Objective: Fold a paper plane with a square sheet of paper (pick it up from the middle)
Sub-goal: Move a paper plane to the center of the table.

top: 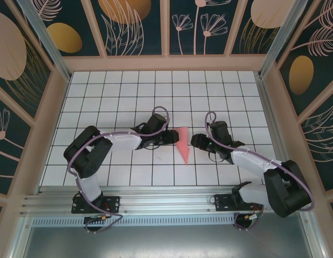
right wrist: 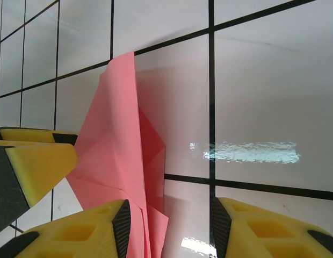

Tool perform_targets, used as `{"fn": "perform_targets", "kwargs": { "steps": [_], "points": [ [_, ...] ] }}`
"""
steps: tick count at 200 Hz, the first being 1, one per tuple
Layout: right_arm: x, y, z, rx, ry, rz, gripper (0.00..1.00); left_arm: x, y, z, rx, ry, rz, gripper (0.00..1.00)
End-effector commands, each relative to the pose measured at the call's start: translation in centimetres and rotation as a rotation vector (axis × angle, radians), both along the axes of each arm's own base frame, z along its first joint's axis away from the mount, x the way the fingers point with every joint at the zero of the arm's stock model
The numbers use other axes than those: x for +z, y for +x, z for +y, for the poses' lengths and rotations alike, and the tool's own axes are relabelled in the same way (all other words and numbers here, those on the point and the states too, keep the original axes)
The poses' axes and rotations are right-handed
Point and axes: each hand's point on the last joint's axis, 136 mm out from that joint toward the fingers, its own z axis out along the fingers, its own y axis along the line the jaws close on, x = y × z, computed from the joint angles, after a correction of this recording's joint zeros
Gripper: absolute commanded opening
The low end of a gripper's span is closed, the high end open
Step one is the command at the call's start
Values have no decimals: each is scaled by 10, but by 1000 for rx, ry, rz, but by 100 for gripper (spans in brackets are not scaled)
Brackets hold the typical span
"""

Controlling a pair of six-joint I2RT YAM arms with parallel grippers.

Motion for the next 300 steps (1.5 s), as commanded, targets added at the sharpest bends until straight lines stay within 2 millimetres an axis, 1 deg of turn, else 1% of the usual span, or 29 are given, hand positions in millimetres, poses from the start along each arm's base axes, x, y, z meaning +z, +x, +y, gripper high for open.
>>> {"fn": "perform_targets", "kwargs": {
  "steps": [1, 20, 33, 56, 70, 85, 93, 108, 121, 144, 156, 159, 168, 180, 196, 213, 227, 246, 266, 300],
  "points": [
    [-3, 2, 3, -5, 23, 7, 47, -15, -5, 3, -14, 63, 24, 50],
    [-1, 2, 11, 24, 57, 9, 47, -19, -8, 1, -27, 64, 34, 44],
    [-1, 2, 15, 37, 70, 15, 48, -17, -7, 0, -26, 59, 32, 37],
    [-4, 0, 23, 68, 89, 36, 48, -17, -10, 6, -10, 53, 24, 22],
    [-7, -1, 28, 85, 95, 50, 49, -17, -12, 8, -3, 47, 20, 18],
    [-8, -2, 37, 116, 104, 61, 49, -19, -14, 9, -2, 40, 19, 10],
    [-9, -4, 42, 134, 108, 66, 49, -21, -15, 10, -3, 37, 21, 9],
    [-10, -7, 50, 162, 114, 71, 50, -23, -17, 11, -3, 31, 24, 8],
    [-11, -7, 53, 166, 106, 74, 49, -24, -18, 10, -7, 27, 26, 7],
    [-8, -6, 53, 155, 86, 59, 50, -25, -18, 11, -12, 26, 23, 8],
    [-6, -3, 49, 139, 68, 47, 50, -26, -19, 11, -13, 34, 22, 7],
    [-5, -7, 53, 151, 61, 45, 50, -27, -19, 12, -13, 36, 24, 7],
    [-3, -9, 55, 167, 58, 40, 52, -28, -19, 13, -11, 43, 23, 7],
    [0, -13, 63, 206, 78, 38, 53, -29, -20, 14, -11, 45, 24, 7],
    [-1, -16, 68, 217, 47, 35, 53, -28, -19, 13, -14, 41, 21, 7],
    [-4, -17, 66, 200, -7, 29, 53, -27, -19, 11, -17, 34, 19, 7],
    [-7, -13, 55, 146, -83, 23, 53, -24, -18, 10, -18, 27, 15, 7],
    [1, -10, 42, 98, -125, -10, 54, -22, -18, 9, -21, 22, 12, 8],
    [15, -16, 49, 137, -71, -39, 58, -22, -19, 9, -24, 18, 13, 8],
    [9, -21, 52, 155, -56, -17, 58, -22, -19, 7, -28, 12, 15, 8]
  ]
}}
